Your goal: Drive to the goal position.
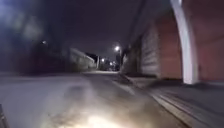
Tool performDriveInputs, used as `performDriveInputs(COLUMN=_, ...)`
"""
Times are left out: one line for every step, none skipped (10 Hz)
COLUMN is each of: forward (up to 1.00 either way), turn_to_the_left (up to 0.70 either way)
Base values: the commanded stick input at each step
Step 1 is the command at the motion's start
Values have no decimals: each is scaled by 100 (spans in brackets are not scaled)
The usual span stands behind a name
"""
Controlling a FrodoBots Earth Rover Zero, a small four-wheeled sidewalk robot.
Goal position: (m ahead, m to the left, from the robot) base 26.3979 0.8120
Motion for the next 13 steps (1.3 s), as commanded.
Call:
performDriveInputs(forward=70, turn_to_the_left=0)
performDriveInputs(forward=70, turn_to_the_left=0)
performDriveInputs(forward=70, turn_to_the_left=0)
performDriveInputs(forward=70, turn_to_the_left=0)
performDriveInputs(forward=70, turn_to_the_left=0)
performDriveInputs(forward=70, turn_to_the_left=0)
performDriveInputs(forward=70, turn_to_the_left=0)
performDriveInputs(forward=70, turn_to_the_left=0)
performDriveInputs(forward=70, turn_to_the_left=0)
performDriveInputs(forward=70, turn_to_the_left=0)
performDriveInputs(forward=70, turn_to_the_left=0)
performDriveInputs(forward=70, turn_to_the_left=0)
performDriveInputs(forward=70, turn_to_the_left=0)
